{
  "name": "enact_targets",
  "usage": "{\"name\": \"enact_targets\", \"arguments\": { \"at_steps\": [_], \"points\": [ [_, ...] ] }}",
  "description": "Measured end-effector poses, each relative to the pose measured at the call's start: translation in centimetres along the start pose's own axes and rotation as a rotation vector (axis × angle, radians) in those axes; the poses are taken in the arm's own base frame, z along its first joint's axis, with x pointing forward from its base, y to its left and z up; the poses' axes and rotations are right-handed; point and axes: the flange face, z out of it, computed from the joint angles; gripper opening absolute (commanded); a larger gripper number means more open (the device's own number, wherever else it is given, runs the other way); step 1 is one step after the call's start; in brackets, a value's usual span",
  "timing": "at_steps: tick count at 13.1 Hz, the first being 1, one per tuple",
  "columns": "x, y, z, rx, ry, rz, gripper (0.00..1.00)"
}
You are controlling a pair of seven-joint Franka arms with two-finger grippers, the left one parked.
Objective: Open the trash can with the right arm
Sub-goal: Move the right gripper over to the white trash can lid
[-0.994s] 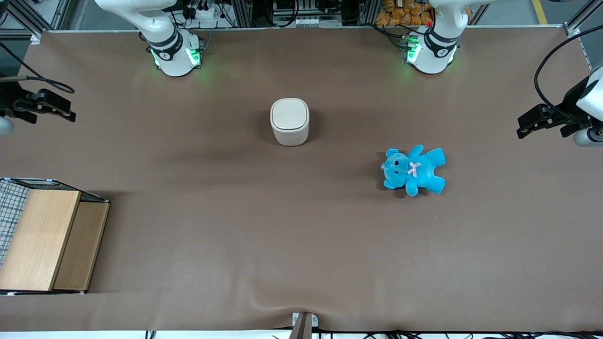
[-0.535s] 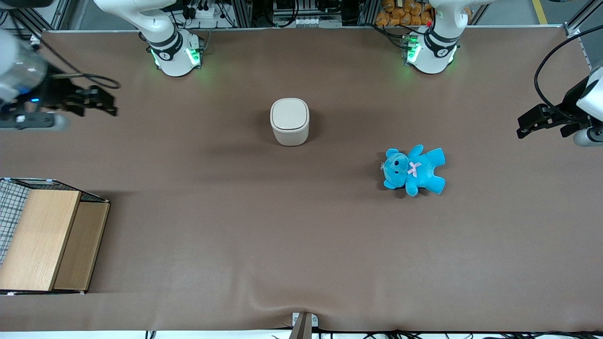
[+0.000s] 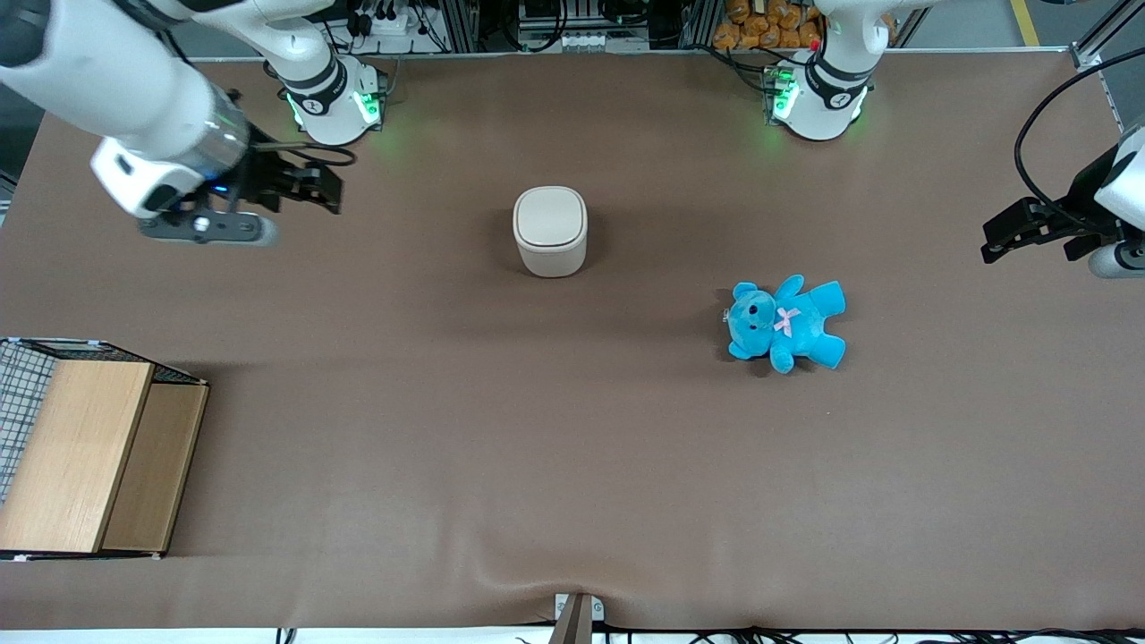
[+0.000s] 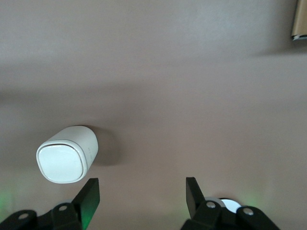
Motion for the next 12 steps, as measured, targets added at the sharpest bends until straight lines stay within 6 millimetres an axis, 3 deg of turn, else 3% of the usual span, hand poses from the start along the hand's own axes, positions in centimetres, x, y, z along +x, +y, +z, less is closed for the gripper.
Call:
{"name": "enact_targets", "arguments": {
  "at_steps": [2,3,5,6,7,8,12],
  "points": [
    [0.0,-2.2,1.2,-0.001,-0.007,-0.014,0.79],
    [0.0,-3.2,1.5,0.007,0.003,-0.013,0.71],
    [-0.3,-5.2,2.1,0.020,0.005,0.034,0.71],
    [-0.7,-6.6,2.6,0.021,0.003,0.068,0.63],
    [-1.0,-7.9,3.3,0.021,-0.002,0.098,0.50],
    [-1.2,-9.2,4.2,0.018,-0.010,0.104,0.46],
    [-1.5,-13.5,7.4,0.024,-0.017,0.132,0.13]
  ]
}}
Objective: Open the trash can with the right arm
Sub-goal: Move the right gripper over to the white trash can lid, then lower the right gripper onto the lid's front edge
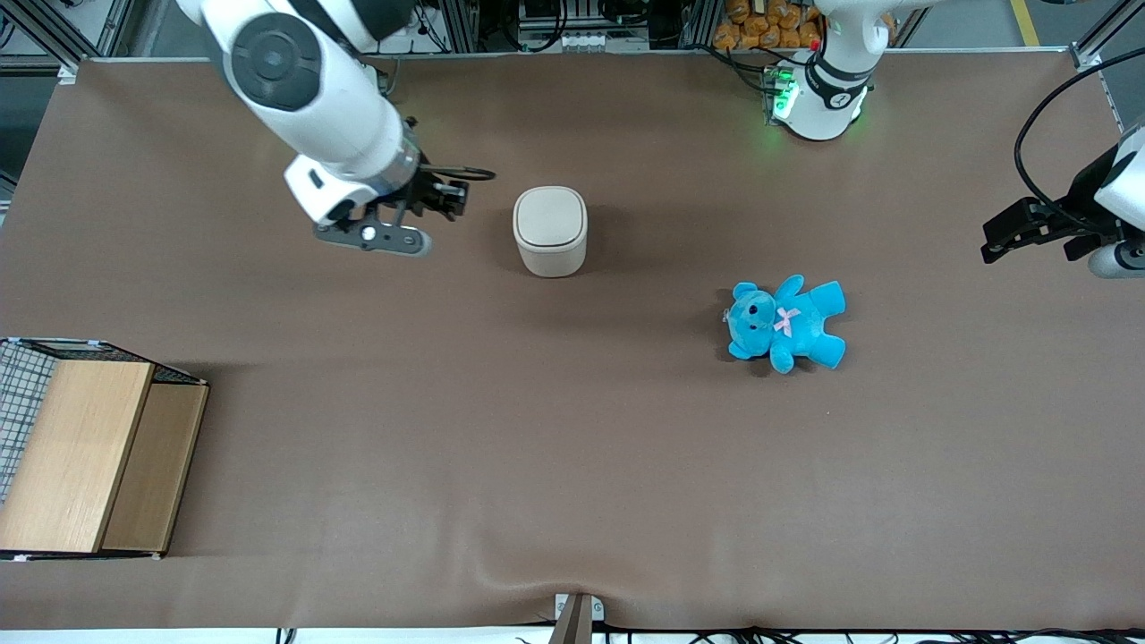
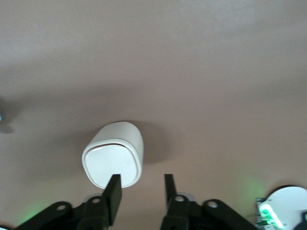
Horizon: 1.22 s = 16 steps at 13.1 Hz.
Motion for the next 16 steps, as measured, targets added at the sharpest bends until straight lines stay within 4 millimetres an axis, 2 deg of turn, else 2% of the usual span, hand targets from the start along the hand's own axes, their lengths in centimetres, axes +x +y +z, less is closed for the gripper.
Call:
{"name": "enact_targets", "arguments": {
  "at_steps": [2,4,6,10,12,16],
  "points": [
    [-0.1,-1.7,2.0,-0.005,-0.014,0.003,0.00],
    [-0.9,-3.9,5.2,-0.033,-0.038,-0.030,0.00],
    [-2.3,-5.9,9.2,-0.072,-0.036,-0.050,0.00],
    [-5.8,-8.1,15.9,-0.115,-0.004,-0.031,0.00],
    [-6.6,-8.2,17.9,-0.129,0.002,-0.043,0.00],
    [-6.5,-8.1,20.0,-0.103,0.059,-0.065,0.00]
  ]
}}
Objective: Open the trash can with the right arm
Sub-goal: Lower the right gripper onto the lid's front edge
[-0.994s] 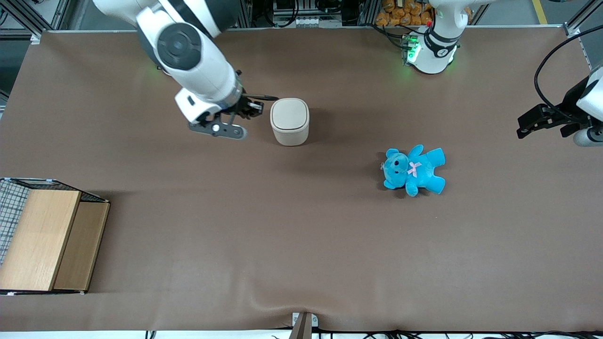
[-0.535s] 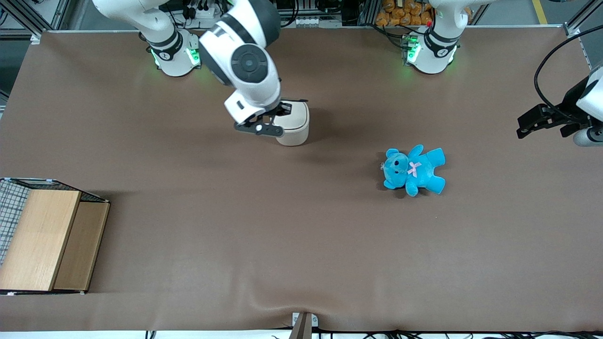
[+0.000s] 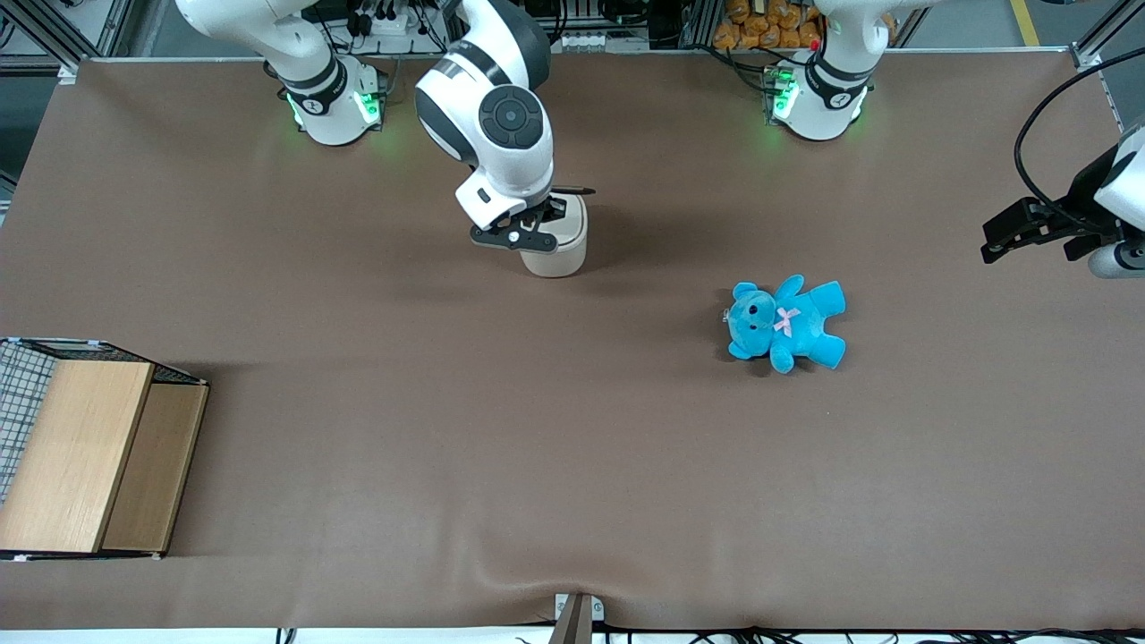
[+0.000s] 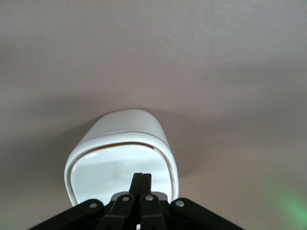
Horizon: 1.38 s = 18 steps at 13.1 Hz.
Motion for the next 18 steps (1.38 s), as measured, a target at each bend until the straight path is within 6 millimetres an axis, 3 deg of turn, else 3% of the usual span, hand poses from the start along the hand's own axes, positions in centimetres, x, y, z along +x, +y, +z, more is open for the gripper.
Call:
{"name": "enact_targets", "arguments": {
  "at_steps": [5,10,18],
  "points": [
    [-1.5,0.4,3.0,0.013,0.018,-0.057,0.00],
    [-2.9,1.7,2.9,-0.005,0.028,-0.078,0.00],
    [-3.1,2.1,4.8,0.029,0.054,-0.078,0.00]
  ]
}}
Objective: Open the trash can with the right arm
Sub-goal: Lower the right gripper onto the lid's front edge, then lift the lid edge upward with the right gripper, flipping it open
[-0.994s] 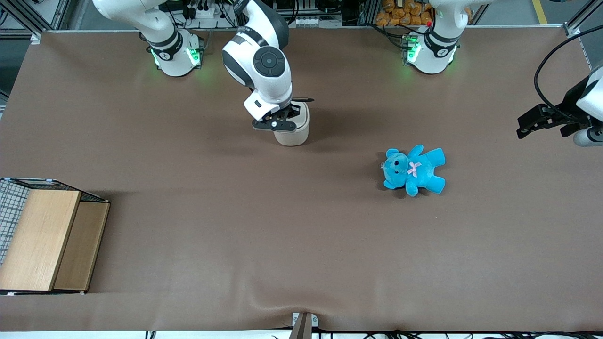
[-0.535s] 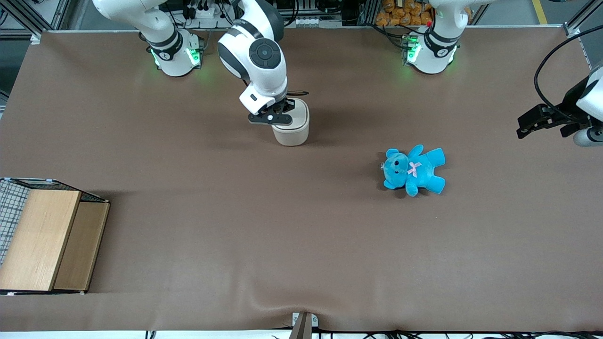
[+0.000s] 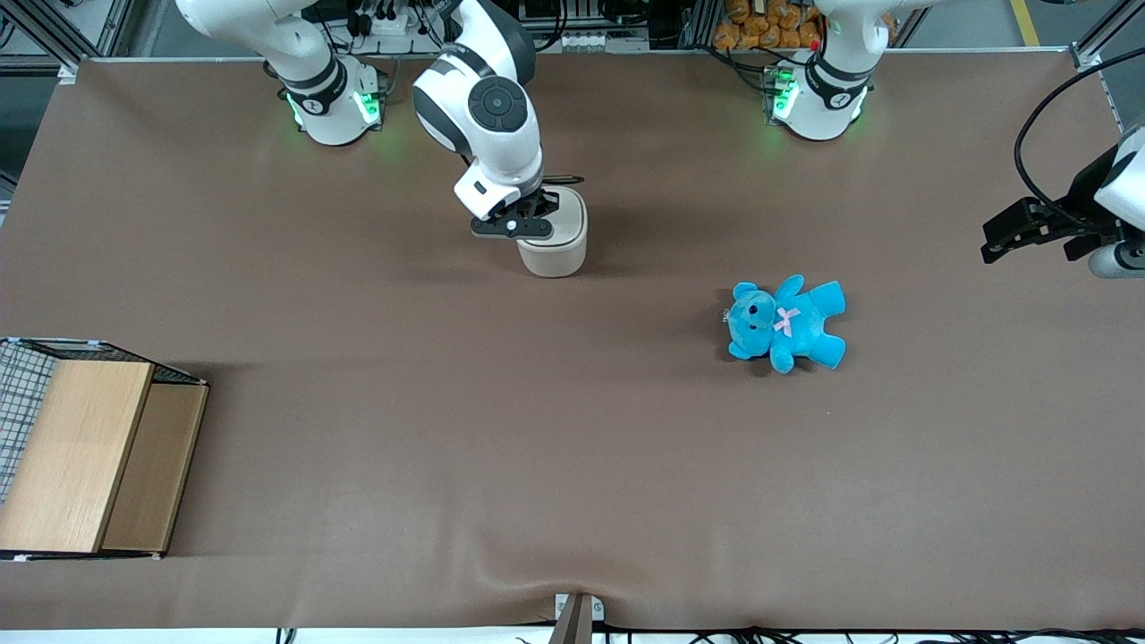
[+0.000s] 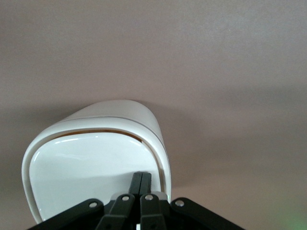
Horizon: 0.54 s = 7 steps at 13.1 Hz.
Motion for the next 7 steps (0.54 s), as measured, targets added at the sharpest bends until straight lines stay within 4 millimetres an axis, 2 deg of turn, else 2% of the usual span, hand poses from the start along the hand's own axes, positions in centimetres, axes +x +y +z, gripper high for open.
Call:
{"name": "enact_targets", "arguments": {
  "at_steps": [2,7],
  "points": [
    [-0.20,0.08,0.42,0.010,0.011,-0.003,0.00],
    [-0.38,0.17,0.05,0.007,0.012,-0.004,0.00]
  ]
}}
